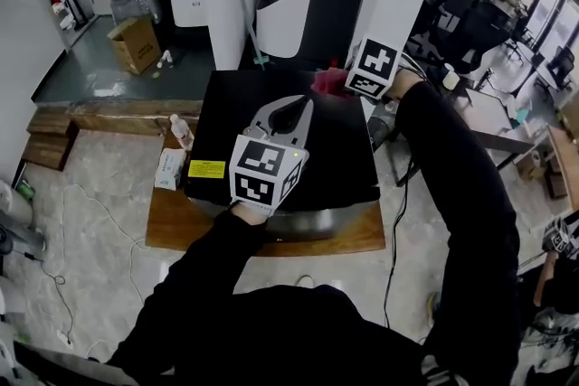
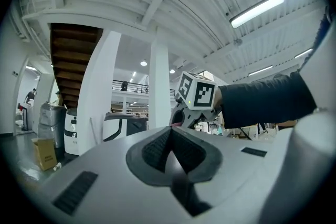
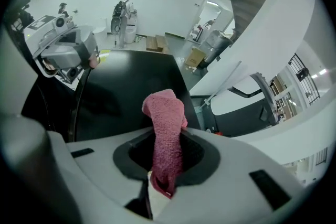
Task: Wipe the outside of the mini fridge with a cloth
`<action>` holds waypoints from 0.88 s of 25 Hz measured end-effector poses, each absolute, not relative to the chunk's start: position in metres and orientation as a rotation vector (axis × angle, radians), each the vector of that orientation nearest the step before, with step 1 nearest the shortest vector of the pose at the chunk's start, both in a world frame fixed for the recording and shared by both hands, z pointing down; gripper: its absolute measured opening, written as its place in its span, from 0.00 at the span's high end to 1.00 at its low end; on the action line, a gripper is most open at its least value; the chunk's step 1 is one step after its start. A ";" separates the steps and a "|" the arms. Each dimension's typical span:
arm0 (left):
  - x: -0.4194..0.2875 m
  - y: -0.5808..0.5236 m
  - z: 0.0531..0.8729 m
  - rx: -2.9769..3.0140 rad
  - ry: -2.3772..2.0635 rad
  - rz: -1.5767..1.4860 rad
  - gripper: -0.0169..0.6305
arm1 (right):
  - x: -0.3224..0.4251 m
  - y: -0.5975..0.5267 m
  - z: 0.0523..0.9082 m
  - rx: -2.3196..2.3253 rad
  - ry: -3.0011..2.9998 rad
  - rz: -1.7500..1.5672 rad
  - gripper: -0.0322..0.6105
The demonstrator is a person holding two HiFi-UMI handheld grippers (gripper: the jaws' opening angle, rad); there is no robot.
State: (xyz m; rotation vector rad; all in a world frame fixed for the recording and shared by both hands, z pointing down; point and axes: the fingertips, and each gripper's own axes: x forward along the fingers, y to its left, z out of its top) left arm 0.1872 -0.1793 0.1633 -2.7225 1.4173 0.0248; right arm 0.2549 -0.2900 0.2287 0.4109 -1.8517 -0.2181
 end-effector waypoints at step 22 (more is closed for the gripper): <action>0.235 -0.264 0.216 -2.723 1.669 -0.162 0.96 | 0.260 -0.422 0.318 0.189 -1.864 -0.117 0.84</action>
